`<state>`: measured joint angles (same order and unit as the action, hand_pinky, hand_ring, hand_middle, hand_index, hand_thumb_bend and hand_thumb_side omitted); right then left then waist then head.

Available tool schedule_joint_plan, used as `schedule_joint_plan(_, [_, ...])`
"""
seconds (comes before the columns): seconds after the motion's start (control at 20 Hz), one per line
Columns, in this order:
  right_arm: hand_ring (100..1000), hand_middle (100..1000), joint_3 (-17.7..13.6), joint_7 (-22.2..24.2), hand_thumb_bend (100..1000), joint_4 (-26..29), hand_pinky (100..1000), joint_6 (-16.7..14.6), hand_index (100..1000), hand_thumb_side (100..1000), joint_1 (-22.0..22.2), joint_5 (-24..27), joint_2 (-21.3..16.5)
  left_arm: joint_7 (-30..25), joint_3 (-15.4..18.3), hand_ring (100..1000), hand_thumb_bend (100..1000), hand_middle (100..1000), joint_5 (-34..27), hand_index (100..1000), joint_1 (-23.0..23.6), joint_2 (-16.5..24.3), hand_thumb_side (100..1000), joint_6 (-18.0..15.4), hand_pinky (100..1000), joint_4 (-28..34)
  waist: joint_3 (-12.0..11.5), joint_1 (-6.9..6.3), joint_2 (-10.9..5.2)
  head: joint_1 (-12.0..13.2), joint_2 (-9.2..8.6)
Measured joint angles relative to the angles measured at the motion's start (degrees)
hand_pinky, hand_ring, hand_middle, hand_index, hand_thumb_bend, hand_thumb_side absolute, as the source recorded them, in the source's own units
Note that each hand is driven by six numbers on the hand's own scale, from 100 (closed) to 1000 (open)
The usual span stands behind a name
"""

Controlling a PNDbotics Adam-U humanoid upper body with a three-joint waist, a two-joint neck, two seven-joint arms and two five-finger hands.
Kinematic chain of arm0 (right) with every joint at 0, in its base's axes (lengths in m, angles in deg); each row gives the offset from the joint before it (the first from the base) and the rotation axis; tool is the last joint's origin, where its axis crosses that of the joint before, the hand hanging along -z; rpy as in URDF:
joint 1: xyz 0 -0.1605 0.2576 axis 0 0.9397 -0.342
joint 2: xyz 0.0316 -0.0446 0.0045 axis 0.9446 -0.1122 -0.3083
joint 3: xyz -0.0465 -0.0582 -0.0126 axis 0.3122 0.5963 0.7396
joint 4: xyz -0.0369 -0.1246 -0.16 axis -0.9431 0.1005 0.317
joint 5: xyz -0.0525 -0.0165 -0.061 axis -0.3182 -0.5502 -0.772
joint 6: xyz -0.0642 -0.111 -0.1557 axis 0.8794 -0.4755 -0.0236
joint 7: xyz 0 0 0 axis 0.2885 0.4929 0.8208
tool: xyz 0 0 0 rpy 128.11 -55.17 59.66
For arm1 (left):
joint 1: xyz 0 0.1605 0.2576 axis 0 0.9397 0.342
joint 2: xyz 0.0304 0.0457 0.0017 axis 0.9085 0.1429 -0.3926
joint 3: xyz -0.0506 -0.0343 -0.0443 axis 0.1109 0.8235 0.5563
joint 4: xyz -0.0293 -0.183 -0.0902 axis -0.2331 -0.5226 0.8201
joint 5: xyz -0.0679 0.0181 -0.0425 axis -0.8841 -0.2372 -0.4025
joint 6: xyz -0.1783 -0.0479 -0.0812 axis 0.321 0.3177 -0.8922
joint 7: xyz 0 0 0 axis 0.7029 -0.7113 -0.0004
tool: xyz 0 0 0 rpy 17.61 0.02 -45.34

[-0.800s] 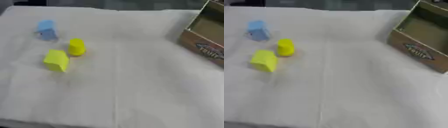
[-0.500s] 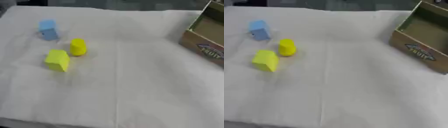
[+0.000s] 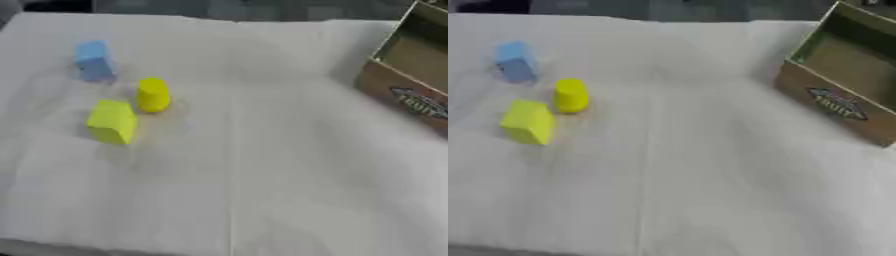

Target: Pick up the objects with one hand, pass them to the other hand, and then place them into the box on the other side of the table.

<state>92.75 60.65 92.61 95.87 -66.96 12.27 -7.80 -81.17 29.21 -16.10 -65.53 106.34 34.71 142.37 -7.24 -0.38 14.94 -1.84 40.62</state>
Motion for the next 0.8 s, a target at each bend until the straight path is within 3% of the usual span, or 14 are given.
schedule_joint_plan(0.15, [866, 807, 0.12, 0.02, 162, 0.21, 989, 0.02, 936, 552, 0.01, -0.26, -0.01, -11.72, -1.43, 759, 459, 726, 6.20, 829, 0.13, 3.86, 820, 0.27, 824, 6.91, 0.08, 0.00, 0.00, -0.01, 0.00])
schedule_joint_plan(0.35, [863, 805, 0.34, 0.14, 165, 0.70, 989, 0.13, 935, 553, 0.01, -0.76, -0.04, -22.74, -3.74, 767, 463, 738, 6.66, 833, 1.69, 8.27, 836, 1.68, 829, 15.30, 0.15, 0.00, 0.02, -0.02, -0.52])
schedule_joint_plan(0.55, [861, 803, 0.50, 0.22, 168, 0.74, 988, 0.20, 934, 552, 0.01, -1.13, -0.10, -28.27, -4.87, 775, 472, 746, 4.26, 824, 3.93, 11.17, 816, 3.92, 835, 21.15, 0.16, 0.00, 0.07, -0.06, -1.47])
schedule_joint_plan(0.8, [857, 799, 0.68, 0.32, 169, 1.17, 987, 0.28, 934, 550, -0.02, -1.46, -0.16, -31.03, -5.14, 779, 509, 742, 3.22, 807, 6.32, 13.27, 760, 6.09, 835, 25.25, 0.15, 0.00, 0.08, -0.55, -1.76])
